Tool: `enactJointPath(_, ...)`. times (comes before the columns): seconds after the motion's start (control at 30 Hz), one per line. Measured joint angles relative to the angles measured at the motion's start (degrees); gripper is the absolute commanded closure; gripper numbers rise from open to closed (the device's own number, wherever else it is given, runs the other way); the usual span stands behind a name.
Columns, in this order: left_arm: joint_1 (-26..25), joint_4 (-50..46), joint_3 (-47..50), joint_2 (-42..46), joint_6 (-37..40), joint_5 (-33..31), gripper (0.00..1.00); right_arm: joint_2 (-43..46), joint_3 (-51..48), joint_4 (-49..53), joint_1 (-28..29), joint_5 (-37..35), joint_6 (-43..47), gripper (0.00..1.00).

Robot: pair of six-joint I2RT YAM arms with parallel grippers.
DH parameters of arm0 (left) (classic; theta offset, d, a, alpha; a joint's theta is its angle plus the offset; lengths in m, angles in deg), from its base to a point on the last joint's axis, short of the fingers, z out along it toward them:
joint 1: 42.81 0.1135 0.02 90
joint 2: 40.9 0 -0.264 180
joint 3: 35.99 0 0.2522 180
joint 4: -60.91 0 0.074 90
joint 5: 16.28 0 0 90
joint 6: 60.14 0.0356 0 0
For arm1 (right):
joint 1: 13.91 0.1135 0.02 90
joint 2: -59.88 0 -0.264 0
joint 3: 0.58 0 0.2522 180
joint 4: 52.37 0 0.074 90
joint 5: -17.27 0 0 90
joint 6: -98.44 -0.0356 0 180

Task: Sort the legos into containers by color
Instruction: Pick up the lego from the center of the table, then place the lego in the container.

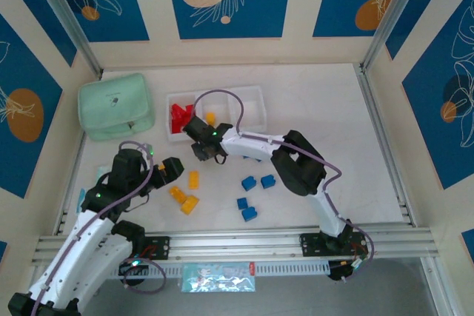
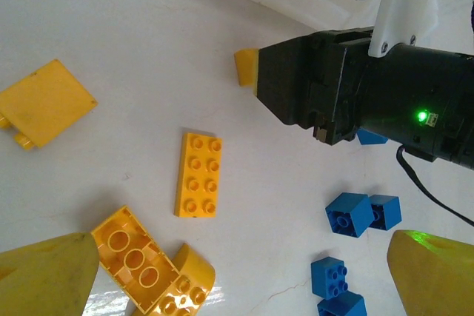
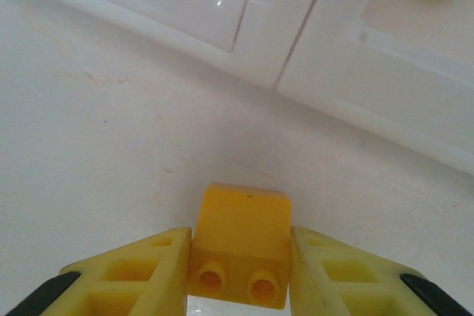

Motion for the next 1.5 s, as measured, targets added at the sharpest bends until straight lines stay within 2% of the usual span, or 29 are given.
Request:
enactJointPath(0.3,0.0,1.6,-1.3,-3.3,0.1,0.0,0.01,7.5,0.0,0.4,-0.8,0.0,1.5,0.65)
enactJointPath(0.53,0.0,5.6,-3.5,-9.5,0.2,0.9,0.01,8.7,2.3,0.1,-6.4,0.1,4.1,0.65)
enactJointPath(0.87,0.0,11.7,-7.3,-18.4,0.7,2.4,0.01,-3.7,18.9,0.9,-14.2,0.7,7.5,0.63)
enactJointPath(1.03,0.0,13.8,-8.6,-21.3,1.1,2.4,0.01,-9.7,26.3,3.5,-15.0,1.3,8.7,0.51)
enactJointPath(1.13,0.0,14.5,-9.0,-22.5,1.4,2.8,0.01,-11.6,29.4,5.0,-15.1,1.4,9.3,0.49)
enactJointPath(1.33,0.0,14.7,-9.3,-22.8,1.9,3.3,0.01,-11.4,29.5,6.5,-15.0,2.0,9.7,0.46)
enactJointPath(1.5,0.0,13.2,-9.4,-21.0,2.2,3.3,0.01,-5.9,21.7,6.2,-13.8,2.9,9.7,0.42)
